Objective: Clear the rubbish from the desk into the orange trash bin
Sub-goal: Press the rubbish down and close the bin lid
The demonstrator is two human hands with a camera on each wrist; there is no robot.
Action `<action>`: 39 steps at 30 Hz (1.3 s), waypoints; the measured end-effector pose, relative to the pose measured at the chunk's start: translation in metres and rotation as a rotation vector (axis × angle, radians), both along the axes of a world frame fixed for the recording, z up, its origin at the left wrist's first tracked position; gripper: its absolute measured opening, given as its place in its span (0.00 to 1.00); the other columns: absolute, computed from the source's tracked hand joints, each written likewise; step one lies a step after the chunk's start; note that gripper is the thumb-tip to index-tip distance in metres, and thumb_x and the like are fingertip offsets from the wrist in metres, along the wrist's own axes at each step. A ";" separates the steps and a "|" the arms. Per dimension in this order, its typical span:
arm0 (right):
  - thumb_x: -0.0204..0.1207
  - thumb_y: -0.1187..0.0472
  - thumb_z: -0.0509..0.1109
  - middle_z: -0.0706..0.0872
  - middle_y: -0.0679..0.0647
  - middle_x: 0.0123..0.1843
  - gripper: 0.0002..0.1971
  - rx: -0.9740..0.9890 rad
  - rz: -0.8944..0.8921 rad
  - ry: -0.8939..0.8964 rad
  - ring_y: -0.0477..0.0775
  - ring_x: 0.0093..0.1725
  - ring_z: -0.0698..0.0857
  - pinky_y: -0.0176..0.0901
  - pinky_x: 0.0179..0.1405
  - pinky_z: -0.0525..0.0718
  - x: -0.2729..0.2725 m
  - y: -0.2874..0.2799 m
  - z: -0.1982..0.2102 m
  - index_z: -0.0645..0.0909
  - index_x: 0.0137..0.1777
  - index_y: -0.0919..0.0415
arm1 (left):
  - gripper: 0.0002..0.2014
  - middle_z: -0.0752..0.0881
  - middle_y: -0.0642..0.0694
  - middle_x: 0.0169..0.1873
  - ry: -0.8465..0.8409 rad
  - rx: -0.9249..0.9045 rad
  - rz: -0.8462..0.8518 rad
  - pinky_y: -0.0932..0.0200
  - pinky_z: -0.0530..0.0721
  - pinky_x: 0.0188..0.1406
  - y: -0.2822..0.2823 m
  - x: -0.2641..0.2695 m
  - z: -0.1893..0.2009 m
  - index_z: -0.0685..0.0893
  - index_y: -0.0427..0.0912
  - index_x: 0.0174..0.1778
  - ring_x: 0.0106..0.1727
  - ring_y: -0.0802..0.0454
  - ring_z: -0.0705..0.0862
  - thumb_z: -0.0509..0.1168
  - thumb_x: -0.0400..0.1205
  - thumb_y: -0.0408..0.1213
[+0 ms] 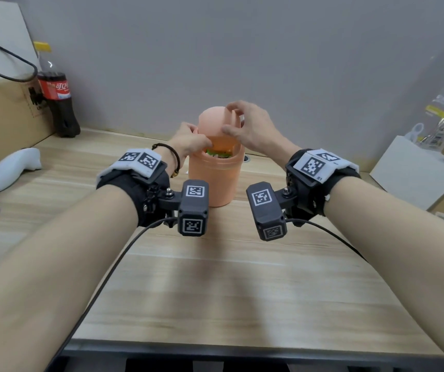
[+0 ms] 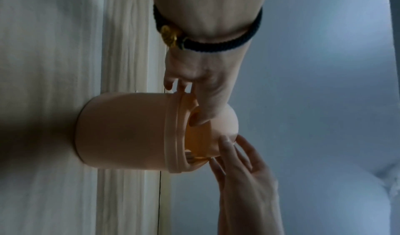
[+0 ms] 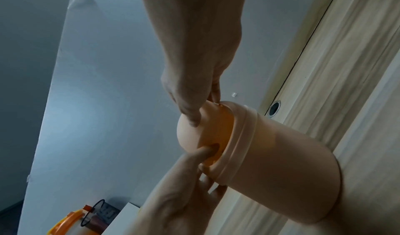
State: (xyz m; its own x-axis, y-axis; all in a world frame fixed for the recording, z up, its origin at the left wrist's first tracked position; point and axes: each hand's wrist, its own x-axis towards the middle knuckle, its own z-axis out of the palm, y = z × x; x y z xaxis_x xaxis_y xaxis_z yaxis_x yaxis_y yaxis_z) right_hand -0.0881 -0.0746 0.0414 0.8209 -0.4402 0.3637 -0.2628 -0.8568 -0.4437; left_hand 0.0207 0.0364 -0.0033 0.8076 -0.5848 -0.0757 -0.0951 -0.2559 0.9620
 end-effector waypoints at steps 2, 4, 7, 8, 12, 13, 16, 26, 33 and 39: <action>0.78 0.59 0.70 0.79 0.57 0.69 0.23 -0.012 0.012 0.012 0.56 0.63 0.81 0.47 0.61 0.80 0.000 -0.002 0.000 0.75 0.73 0.54 | 0.29 0.83 0.41 0.61 -0.030 0.033 -0.006 0.57 0.80 0.43 -0.007 0.003 -0.002 0.74 0.41 0.72 0.60 0.44 0.83 0.71 0.74 0.29; 0.79 0.59 0.69 0.78 0.56 0.69 0.22 -0.023 0.028 0.024 0.56 0.64 0.81 0.49 0.63 0.80 -0.001 -0.004 0.002 0.76 0.73 0.54 | 0.27 0.83 0.39 0.59 -0.074 0.051 0.013 0.55 0.82 0.45 -0.013 0.005 -0.003 0.75 0.39 0.71 0.59 0.41 0.83 0.68 0.74 0.25; 0.80 0.58 0.67 0.76 0.58 0.68 0.21 -0.106 0.068 0.059 0.58 0.66 0.79 0.52 0.66 0.79 -0.003 -0.006 0.005 0.77 0.73 0.56 | 0.26 0.81 0.40 0.56 -0.172 0.114 0.075 0.49 0.85 0.55 -0.016 0.007 -0.004 0.75 0.41 0.71 0.60 0.39 0.81 0.62 0.75 0.25; 0.81 0.58 0.66 0.76 0.59 0.68 0.20 -0.152 0.083 0.083 0.58 0.68 0.77 0.51 0.67 0.77 -0.004 -0.006 0.004 0.77 0.73 0.57 | 0.27 0.81 0.40 0.56 -0.201 0.132 0.089 0.47 0.85 0.59 -0.016 0.007 -0.004 0.75 0.42 0.71 0.61 0.38 0.81 0.62 0.74 0.25; 0.82 0.55 0.64 0.78 0.62 0.63 0.18 -0.258 0.106 0.138 0.62 0.63 0.78 0.50 0.63 0.75 0.001 -0.007 0.005 0.80 0.67 0.63 | 0.27 0.80 0.42 0.56 -0.279 0.173 0.128 0.49 0.83 0.60 -0.017 0.007 -0.004 0.77 0.47 0.70 0.58 0.41 0.78 0.61 0.74 0.26; 0.82 0.55 0.64 0.79 0.61 0.59 0.15 -0.271 0.100 0.134 0.62 0.60 0.79 0.50 0.59 0.76 0.003 -0.007 0.004 0.81 0.63 0.62 | 0.27 0.80 0.42 0.56 -0.297 0.184 0.132 0.49 0.83 0.61 -0.016 0.007 -0.004 0.77 0.48 0.71 0.57 0.41 0.77 0.61 0.75 0.26; 0.82 0.52 0.62 0.79 0.59 0.48 0.10 -0.246 0.085 0.097 0.61 0.50 0.79 0.49 0.46 0.76 0.010 -0.007 0.001 0.76 0.45 0.59 | 0.29 0.81 0.41 0.60 -0.325 0.205 0.125 0.47 0.83 0.64 -0.015 0.006 -0.003 0.75 0.49 0.74 0.63 0.39 0.79 0.62 0.75 0.27; 0.78 0.46 0.70 0.72 0.61 0.69 0.41 -0.238 0.085 0.172 0.64 0.69 0.73 0.52 0.63 0.73 0.014 -0.008 -0.012 0.53 0.84 0.60 | 0.27 0.81 0.45 0.58 -0.328 0.228 0.111 0.52 0.81 0.60 -0.021 0.015 -0.007 0.76 0.52 0.74 0.60 0.44 0.78 0.66 0.78 0.30; 0.75 0.47 0.73 0.68 0.61 0.66 0.44 -0.172 0.096 0.160 0.63 0.64 0.75 0.56 0.63 0.79 0.011 -0.012 -0.013 0.54 0.84 0.59 | 0.21 0.83 0.37 0.63 -0.374 0.285 0.133 0.56 0.76 0.60 -0.028 0.013 -0.005 0.81 0.45 0.71 0.70 0.39 0.76 0.60 0.82 0.27; 0.80 0.41 0.63 0.69 0.60 0.69 0.30 -0.257 0.037 0.216 0.63 0.72 0.66 0.60 0.70 0.68 0.014 -0.016 -0.008 0.67 0.79 0.54 | 0.21 0.84 0.38 0.60 -0.378 0.312 -0.037 0.52 0.81 0.59 -0.017 0.016 -0.002 0.80 0.42 0.67 0.66 0.39 0.80 0.60 0.77 0.26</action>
State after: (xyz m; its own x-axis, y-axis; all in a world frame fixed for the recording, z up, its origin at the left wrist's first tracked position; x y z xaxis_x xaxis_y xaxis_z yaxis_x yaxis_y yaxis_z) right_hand -0.0745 -0.0909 0.0330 0.9050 -0.3250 0.2745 -0.2938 -0.9441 -0.1493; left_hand 0.0370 0.0192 -0.0053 0.7914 -0.6098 0.0427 -0.4376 -0.5163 0.7361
